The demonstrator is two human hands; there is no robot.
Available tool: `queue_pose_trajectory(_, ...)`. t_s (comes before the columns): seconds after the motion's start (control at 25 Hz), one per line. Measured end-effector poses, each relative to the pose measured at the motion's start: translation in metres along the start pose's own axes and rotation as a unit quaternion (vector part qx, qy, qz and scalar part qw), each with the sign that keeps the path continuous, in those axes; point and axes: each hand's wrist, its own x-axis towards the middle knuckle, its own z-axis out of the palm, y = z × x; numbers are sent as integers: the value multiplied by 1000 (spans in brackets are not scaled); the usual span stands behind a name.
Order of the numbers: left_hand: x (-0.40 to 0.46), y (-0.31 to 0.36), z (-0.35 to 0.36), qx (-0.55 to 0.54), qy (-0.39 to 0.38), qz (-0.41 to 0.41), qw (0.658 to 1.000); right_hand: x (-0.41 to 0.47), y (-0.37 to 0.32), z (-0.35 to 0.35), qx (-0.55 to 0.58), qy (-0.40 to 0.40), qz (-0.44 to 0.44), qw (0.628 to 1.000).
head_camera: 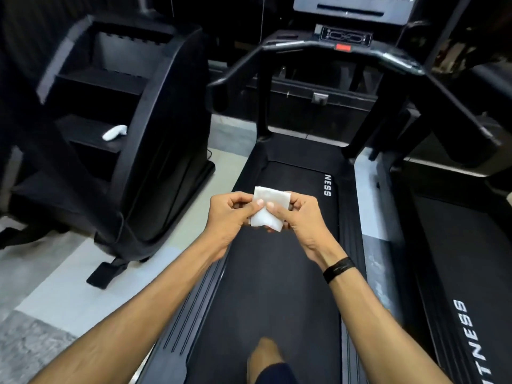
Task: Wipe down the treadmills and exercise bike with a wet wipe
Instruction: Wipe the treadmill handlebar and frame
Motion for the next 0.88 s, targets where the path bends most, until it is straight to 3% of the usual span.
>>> queue_pose_trajectory(0.12, 73, 42, 25, 5, 11, -14, 1000, 76, -42, -28, 3, -9, 21, 1000)
queue_pose_trajectory(0.36, 141, 136, 49, 8, 16, -51, 999, 144, -137, -44, 47, -28, 57, 997)
queue_pose_trajectory(0.56, 195, 197, 37, 22, 2, -42, 999, 199, -201, -41, 12, -52, 25, 998)
queue_pose_trajectory(0.88, 302, 195, -8, 11, 77, -41, 996, 324, -198, -10, -60, -54, 13, 997)
